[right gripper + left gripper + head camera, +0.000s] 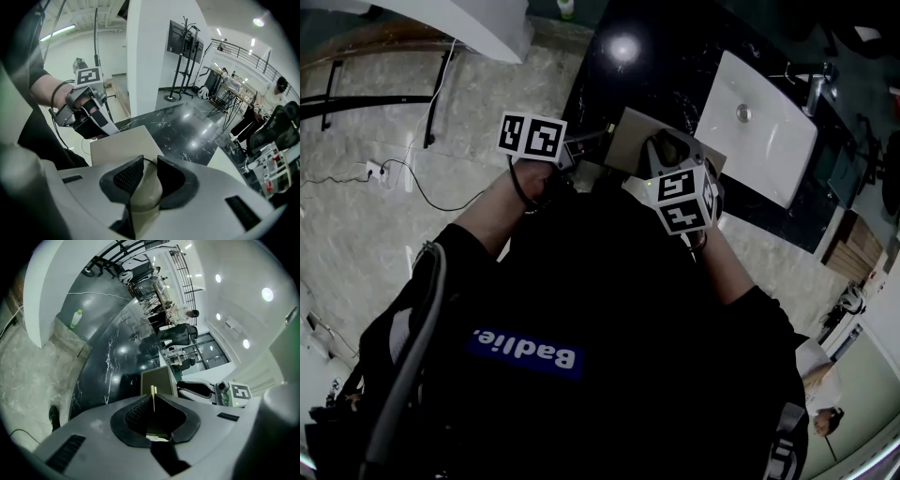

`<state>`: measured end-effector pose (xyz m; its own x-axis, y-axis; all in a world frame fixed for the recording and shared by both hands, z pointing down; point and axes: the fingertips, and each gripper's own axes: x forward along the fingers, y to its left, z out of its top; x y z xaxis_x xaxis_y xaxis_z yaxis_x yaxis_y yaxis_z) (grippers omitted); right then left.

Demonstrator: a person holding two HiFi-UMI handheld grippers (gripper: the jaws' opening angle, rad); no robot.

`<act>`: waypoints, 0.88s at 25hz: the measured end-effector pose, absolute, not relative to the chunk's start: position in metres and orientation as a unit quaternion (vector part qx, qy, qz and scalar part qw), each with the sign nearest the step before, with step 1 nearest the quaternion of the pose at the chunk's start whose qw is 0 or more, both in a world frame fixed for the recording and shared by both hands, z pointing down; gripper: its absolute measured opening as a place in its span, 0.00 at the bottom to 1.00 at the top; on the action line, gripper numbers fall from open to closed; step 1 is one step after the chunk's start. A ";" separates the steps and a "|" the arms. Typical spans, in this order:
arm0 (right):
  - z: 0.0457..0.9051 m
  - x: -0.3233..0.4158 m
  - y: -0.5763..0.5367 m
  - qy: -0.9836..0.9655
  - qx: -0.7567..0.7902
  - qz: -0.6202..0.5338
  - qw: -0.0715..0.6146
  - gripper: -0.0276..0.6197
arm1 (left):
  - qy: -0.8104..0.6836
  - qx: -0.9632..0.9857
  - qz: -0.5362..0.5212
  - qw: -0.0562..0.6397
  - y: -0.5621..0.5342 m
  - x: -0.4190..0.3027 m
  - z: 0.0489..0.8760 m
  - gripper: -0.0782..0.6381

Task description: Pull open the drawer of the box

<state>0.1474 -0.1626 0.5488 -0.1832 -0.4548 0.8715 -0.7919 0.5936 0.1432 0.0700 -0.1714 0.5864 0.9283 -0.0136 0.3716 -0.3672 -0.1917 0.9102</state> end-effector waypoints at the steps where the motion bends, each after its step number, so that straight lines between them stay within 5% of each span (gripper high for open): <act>1: 0.548 0.148 -0.163 -0.749 0.417 0.174 0.485 0.15 | -0.126 0.759 0.142 0.623 -0.171 0.070 0.586 0.15; 22: 0.550 0.148 -0.162 -0.740 0.432 0.176 0.485 0.15 | -0.144 0.765 0.151 0.609 -0.187 0.032 0.587 0.15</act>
